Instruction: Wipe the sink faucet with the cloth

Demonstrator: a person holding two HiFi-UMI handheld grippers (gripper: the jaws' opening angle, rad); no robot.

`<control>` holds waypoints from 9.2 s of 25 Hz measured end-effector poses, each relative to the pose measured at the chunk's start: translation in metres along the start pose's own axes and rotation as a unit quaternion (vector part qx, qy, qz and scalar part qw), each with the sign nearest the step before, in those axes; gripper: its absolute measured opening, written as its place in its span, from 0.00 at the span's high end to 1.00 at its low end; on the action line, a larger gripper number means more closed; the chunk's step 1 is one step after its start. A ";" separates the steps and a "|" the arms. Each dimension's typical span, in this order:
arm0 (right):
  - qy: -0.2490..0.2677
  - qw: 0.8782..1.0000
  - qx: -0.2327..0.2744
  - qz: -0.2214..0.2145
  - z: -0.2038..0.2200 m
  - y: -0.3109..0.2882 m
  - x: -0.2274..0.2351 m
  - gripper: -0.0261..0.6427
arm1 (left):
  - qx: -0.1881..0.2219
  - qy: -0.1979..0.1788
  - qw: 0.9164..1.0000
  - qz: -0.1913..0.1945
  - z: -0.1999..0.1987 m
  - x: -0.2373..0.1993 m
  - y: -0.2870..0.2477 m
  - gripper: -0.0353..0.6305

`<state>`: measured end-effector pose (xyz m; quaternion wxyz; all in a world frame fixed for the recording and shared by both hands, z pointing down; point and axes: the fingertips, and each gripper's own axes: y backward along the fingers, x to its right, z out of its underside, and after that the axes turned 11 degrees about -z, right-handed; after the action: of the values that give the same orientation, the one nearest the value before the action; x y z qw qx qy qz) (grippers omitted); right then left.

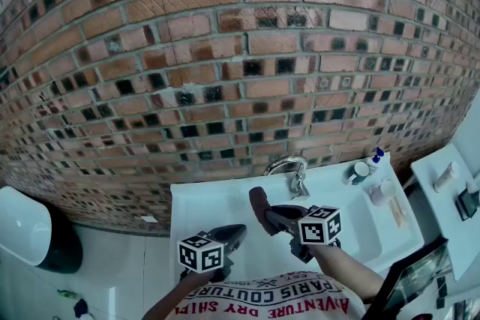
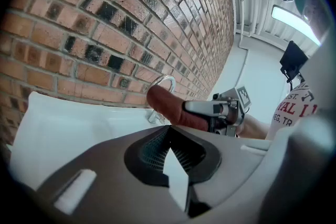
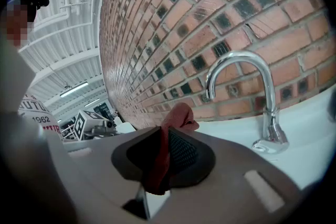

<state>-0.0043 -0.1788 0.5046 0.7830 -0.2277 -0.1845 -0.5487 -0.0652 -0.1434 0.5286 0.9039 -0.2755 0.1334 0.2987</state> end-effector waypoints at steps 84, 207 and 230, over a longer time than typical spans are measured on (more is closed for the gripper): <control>-0.061 0.957 0.186 0.215 -0.069 0.119 0.172 0.90 | -0.025 0.010 1.000 -0.007 0.006 -0.013 -0.025 0.95; -0.034 0.995 0.047 0.078 -0.041 -0.013 0.102 0.91 | -0.014 0.033 0.999 -0.020 0.004 -0.039 -0.028 0.95; -0.004 0.996 0.073 -0.045 -0.016 0.039 -0.047 0.91 | 0.017 -0.015 1.000 -0.003 -0.007 0.023 0.007 0.95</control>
<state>0.0178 -0.1396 0.4601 0.7714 -0.1638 -0.2375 -0.5672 -0.0521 -0.1324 0.5105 0.9113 -0.2556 0.1243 0.2980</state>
